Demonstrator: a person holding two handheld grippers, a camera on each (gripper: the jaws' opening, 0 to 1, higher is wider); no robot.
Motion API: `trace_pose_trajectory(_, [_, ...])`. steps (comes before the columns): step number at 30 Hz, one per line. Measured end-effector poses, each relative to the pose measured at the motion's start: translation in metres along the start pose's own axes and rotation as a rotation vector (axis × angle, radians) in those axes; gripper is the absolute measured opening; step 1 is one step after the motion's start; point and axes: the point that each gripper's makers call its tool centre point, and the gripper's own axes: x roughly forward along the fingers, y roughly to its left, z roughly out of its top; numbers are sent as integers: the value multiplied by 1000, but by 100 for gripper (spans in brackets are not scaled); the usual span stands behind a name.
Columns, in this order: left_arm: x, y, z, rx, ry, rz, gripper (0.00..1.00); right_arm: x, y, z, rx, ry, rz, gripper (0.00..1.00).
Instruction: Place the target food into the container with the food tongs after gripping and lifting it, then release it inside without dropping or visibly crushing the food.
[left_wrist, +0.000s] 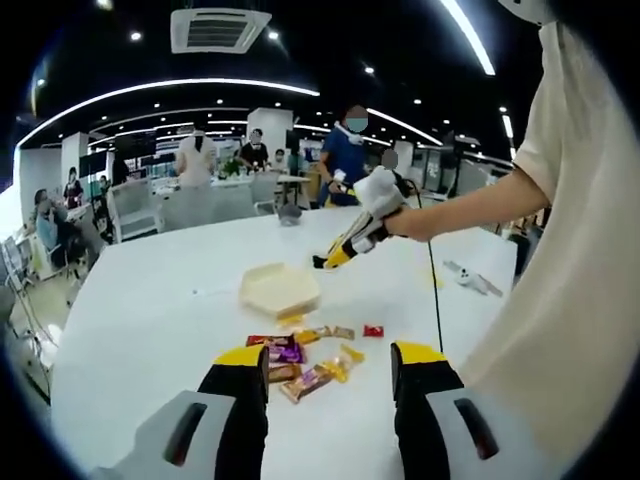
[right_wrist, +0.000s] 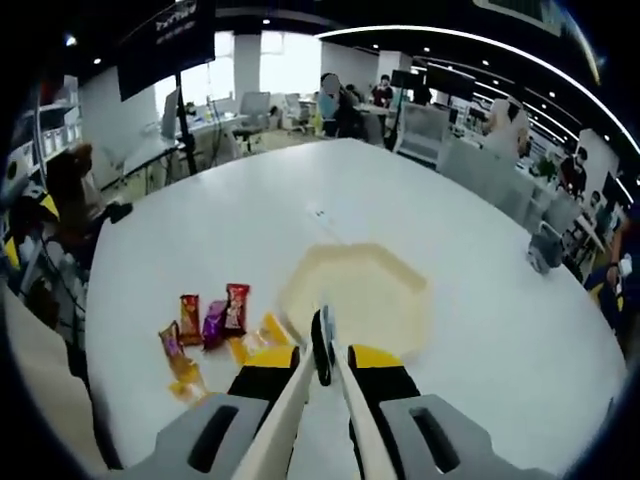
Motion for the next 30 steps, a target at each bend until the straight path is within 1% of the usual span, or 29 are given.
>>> trace_pose_trajectory(1, [-1, 1, 4, -13, -19, 4, 50, 0, 0, 2, -3, -1, -1, 18])
trace_pose_trajectory(2, [-5, 5, 11, -16, -40, 25, 49, 0, -1, 4, -7, -2, -1, 18])
trace_pose_trajectory(3, [-6, 5, 12, 0, -33, 32, 49, 1, -2, 6, -7, -6, -1, 18])
trace_pose_trajectory(6, [-8, 7, 22, 4, -54, 47, 50, 3, -4, 14, -12, -18, -1, 18])
trace_pose_trajectory(11, [-12, 8, 35, 30, -72, 67, 51, 5, -9, 27, -23, -30, -2, 18])
trace_pose_trajectory(16, [-14, 11, 35, 48, -65, 80, 55, 10, -16, 36, -28, -37, -5, 18])
trace_pose_trajectory(19, [-17, 11, 38, 57, -60, 85, 57, 11, -18, 39, -32, -37, -6, 18])
trace_pose_trajectory(24, [-19, 13, 39, 67, -58, 95, 57, 16, -22, 45, -39, -30, 3, 18])
trace_pose_trajectory(30, [-21, 16, 36, 67, -50, 105, 57, 20, -27, 55, -46, -37, 0, 18])
